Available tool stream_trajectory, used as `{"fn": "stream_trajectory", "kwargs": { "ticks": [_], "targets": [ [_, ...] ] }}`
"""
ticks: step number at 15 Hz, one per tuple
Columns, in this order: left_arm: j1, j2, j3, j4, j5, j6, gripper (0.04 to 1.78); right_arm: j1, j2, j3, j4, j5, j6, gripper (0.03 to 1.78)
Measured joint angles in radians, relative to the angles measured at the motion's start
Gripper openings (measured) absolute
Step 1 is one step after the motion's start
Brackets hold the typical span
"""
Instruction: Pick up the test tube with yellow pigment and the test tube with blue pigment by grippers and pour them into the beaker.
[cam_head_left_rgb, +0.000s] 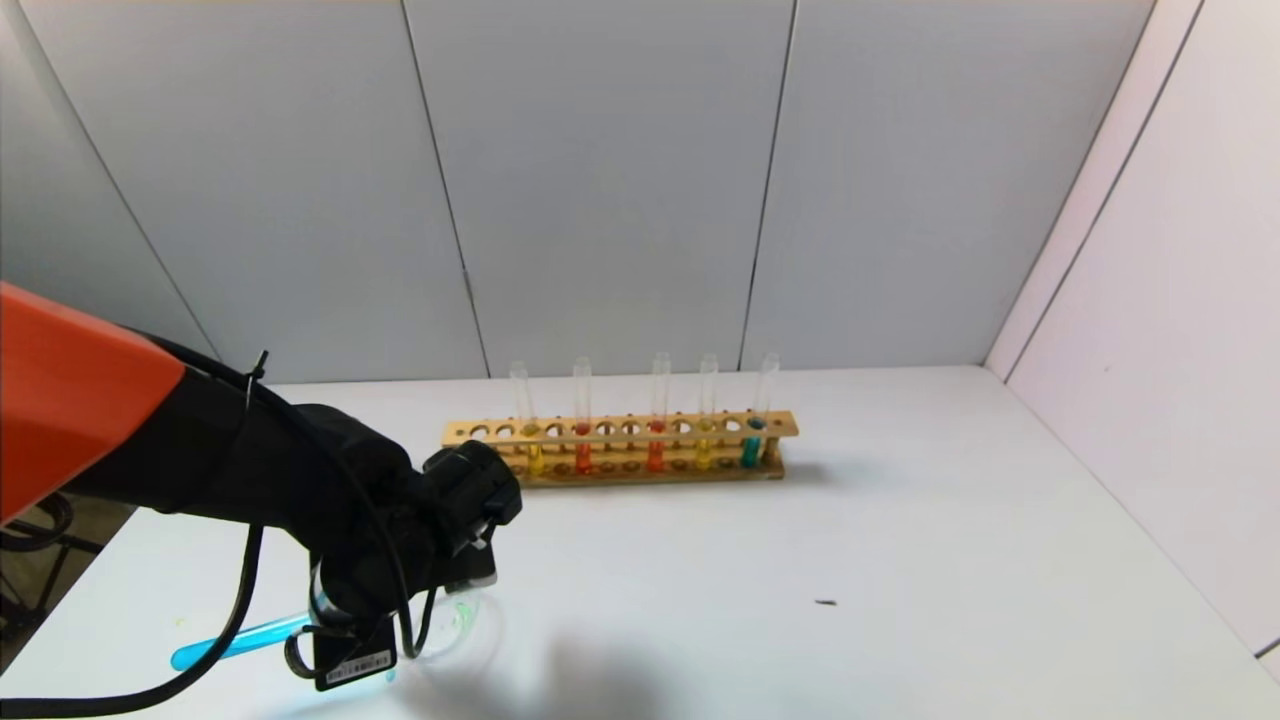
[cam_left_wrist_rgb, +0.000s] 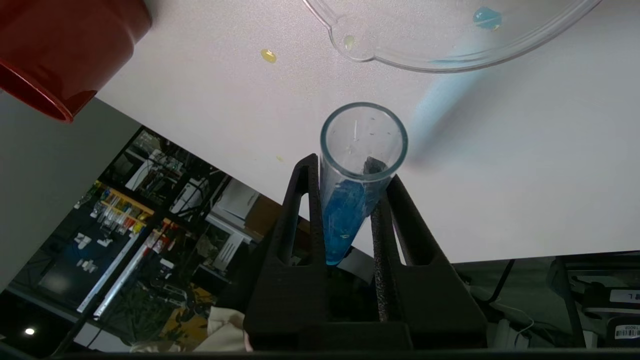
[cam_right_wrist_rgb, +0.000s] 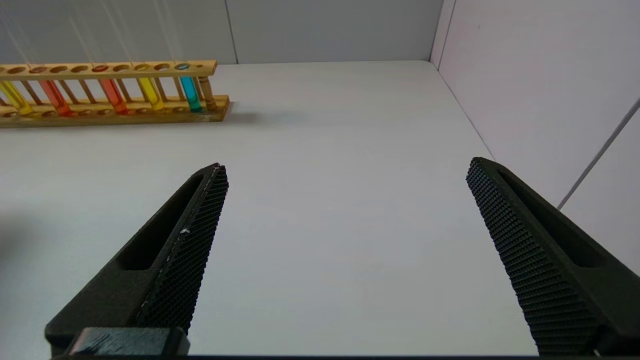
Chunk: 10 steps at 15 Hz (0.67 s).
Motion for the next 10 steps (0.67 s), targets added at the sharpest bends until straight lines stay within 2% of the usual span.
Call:
{"fn": "stream_trajectory", "kwargs": {
  "ticks": [10],
  "targets": [
    [-0.025,0.076,-0.065,0.106,0.045,-0.001,0.31,0.0,0.0,0.0,0.0,0.0,0.0,1.74]
  ]
}}
